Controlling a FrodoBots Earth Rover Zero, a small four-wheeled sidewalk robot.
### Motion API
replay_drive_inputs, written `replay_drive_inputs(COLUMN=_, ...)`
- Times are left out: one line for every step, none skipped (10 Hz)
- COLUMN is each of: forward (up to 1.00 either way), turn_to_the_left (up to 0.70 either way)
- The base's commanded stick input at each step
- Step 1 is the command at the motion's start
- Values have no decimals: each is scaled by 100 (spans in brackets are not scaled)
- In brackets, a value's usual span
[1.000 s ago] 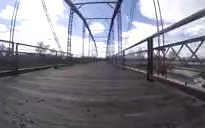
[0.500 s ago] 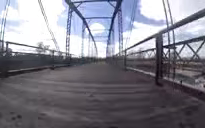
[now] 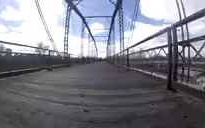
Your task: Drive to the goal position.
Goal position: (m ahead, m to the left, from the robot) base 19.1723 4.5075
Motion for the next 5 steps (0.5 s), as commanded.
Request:
replay_drive_inputs(forward=100, turn_to_the_left=0)
replay_drive_inputs(forward=100, turn_to_the_left=0)
replay_drive_inputs(forward=100, turn_to_the_left=0)
replay_drive_inputs(forward=100, turn_to_the_left=0)
replay_drive_inputs(forward=100, turn_to_the_left=-18)
